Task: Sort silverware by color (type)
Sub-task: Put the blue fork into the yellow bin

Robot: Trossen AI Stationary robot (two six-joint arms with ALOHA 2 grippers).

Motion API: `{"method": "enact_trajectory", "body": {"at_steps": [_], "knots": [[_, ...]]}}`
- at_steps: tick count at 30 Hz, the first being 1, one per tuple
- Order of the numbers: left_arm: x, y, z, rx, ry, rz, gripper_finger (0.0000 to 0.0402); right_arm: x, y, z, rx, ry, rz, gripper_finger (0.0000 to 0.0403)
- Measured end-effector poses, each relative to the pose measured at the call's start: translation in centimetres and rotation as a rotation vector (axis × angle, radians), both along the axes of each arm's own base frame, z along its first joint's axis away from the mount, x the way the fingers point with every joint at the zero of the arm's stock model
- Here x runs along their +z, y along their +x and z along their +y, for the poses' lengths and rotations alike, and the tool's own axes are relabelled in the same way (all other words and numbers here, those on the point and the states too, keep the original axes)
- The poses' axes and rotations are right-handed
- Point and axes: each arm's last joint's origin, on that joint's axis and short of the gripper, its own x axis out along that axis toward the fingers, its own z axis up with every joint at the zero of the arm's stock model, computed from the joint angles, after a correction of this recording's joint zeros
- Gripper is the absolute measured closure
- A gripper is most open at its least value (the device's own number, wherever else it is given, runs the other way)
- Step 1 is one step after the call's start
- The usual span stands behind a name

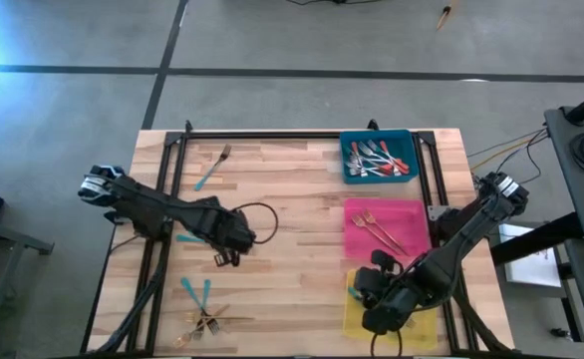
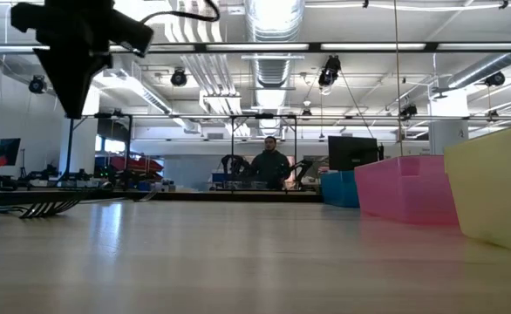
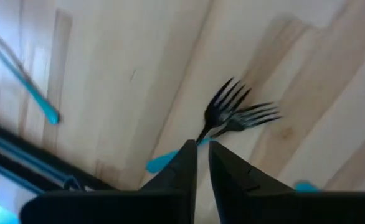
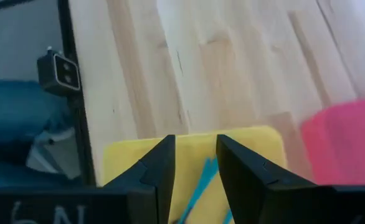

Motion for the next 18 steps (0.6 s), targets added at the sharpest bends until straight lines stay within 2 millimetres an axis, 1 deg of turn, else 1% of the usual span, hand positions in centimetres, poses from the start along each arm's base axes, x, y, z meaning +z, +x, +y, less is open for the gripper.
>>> {"method": "enact_trajectory", "body": {"at_steps": [4, 9, 14, 18], "knots": [[-0.9, -1.6, 1.6, 0.1, 0.032, -0.003, 0.0349, 0.2, 0.2, -0.4, 0.115, -0.081, -0.004, 0.0291], [-2.8, -3.4, 4.8, 0.26, 0.061, 0.001, 0.0309, 0.3, 0.7, -0.9, 0.201, -0.147, -0.011, 0.0291], [-5.1, -4.3, 8.8, 0.444, 0.111, -0.086, 0.0275, 0.3, 1.2, -1.5, 0.169, -0.147, -0.012, 0.0291], [-6.5, -4.8, 12.6, 0.619, 0.178, -0.158, 0.0263, 0.3, 1.3, -1.7, 0.103, -0.111, -0.01, 0.0289]]}}
